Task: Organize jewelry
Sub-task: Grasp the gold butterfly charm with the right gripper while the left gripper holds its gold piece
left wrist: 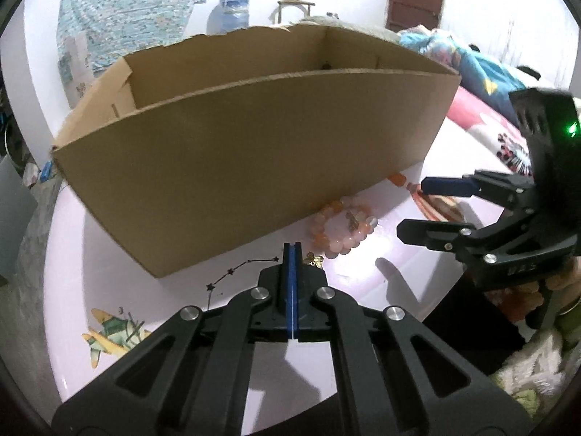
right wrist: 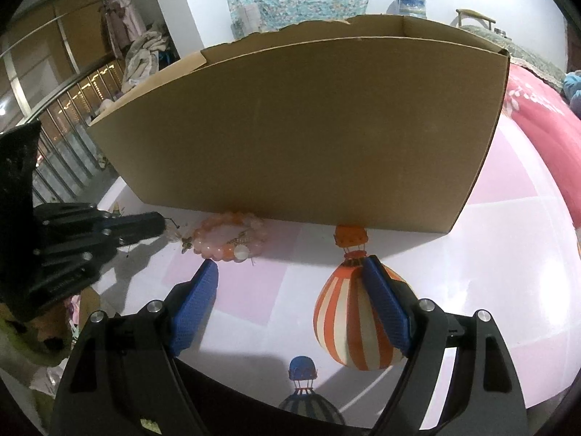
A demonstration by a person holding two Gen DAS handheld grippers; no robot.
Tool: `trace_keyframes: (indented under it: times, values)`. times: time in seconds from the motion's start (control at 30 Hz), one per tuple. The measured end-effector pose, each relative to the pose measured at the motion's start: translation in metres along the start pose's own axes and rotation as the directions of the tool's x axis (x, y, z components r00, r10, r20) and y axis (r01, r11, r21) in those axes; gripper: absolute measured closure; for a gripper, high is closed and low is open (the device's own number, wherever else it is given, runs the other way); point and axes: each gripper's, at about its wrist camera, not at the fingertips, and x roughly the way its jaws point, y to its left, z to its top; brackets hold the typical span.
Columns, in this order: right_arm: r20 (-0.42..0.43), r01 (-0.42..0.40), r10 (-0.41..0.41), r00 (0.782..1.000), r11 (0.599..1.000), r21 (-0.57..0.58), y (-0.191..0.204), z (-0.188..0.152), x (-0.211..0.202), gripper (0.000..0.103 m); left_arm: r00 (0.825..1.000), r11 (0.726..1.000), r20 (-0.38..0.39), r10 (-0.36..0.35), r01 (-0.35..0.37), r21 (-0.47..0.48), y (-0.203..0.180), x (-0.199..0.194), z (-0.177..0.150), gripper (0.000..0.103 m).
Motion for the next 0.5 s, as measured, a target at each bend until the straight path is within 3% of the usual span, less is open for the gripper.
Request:
trace_keyframes:
  times: [0.27,0.43,0.5]
  values:
    - [0.025,-0.034,0.034,0.999,0.999,-0.014,0.007,0.0,-0.011,0.023,1.0,0.997,0.018,-0.003,0.004,-0.073,0.018,-0.011,-0.008,0.103]
    - [0.033,-0.103,0.106,0.994,0.992,-0.068,0.026,0.002,-0.015,0.032,1.0,0.987,0.016,-0.027,0.029,-0.16,0.035,-0.009,-0.016,0.103]
    - [0.012,-0.136,0.137,0.99,0.987,-0.087,0.033,0.001,-0.011,0.04,0.999,0.979,0.02,-0.042,0.045,-0.2,0.043,-0.01,-0.019,0.103]
